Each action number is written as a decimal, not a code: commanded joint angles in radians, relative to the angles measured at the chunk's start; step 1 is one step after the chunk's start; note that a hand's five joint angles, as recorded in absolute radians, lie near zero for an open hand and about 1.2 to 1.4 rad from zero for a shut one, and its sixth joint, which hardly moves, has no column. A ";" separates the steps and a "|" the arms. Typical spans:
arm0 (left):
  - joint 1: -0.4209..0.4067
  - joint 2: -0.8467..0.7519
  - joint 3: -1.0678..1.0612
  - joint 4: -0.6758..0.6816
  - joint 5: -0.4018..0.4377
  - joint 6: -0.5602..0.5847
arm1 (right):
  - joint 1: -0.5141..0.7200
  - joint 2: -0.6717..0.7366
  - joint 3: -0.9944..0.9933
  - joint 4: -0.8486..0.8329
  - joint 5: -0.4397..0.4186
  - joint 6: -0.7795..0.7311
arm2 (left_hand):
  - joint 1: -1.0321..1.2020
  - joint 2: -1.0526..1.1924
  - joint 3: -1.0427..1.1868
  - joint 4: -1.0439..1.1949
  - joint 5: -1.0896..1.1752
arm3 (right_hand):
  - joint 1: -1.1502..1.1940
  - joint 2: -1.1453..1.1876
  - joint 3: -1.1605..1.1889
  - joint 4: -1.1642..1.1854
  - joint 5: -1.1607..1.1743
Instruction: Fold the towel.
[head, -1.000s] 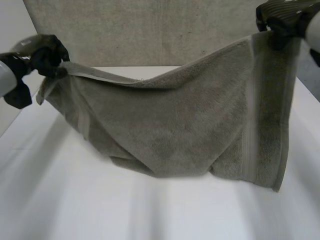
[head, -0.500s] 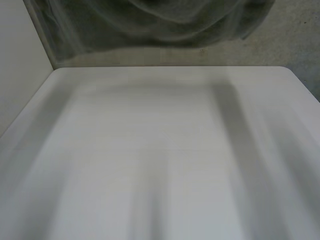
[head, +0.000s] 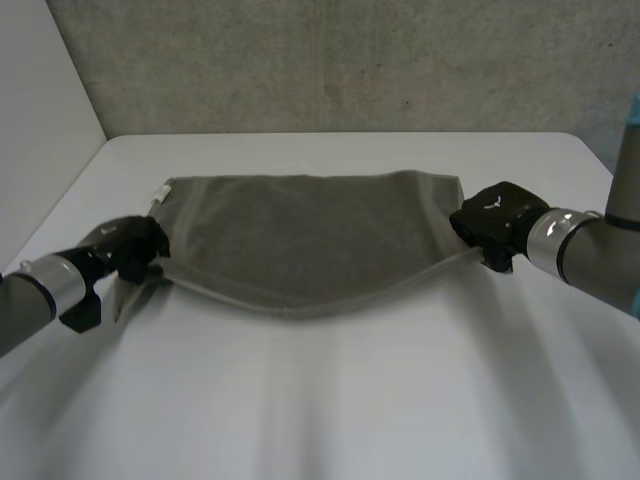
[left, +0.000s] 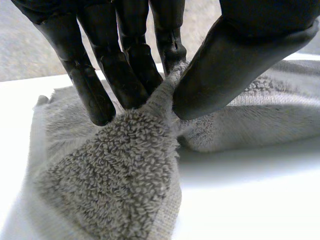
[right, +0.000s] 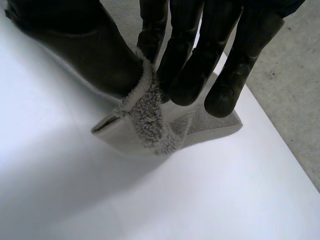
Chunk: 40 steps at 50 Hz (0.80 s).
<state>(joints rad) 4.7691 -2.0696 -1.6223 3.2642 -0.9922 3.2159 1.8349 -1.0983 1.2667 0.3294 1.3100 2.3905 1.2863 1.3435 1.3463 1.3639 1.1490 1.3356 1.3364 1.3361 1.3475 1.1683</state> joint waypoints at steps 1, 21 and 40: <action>0.009 0.113 -0.065 -0.032 0.026 0.039 | 0.000 -0.191 0.098 -0.009 0.006 0.054 | 0.110 0.053 0.050 0.032 0.073 | 0.061 0.060 0.060 0.049 0.053; 0.081 0.417 -0.114 -0.208 0.196 0.039 | -0.180 -0.379 0.129 0.146 -0.064 0.033 | 0.110 0.053 0.050 0.032 0.073 | 0.061 0.060 0.060 0.049 0.053; -0.106 -0.259 0.461 0.006 0.147 0.035 | -0.056 0.236 -0.256 -0.125 0.144 0.309 | 0.110 0.053 0.050 0.032 0.073 | 0.061 0.060 0.060 0.049 0.053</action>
<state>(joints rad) 4.6996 -2.1585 -1.3941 3.2741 -0.8129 3.2571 1.7554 -0.9707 1.1015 0.2636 1.4164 2.6134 1.2864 1.3438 1.3465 1.3639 1.1490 1.3357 1.3356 1.3361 1.3475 1.1683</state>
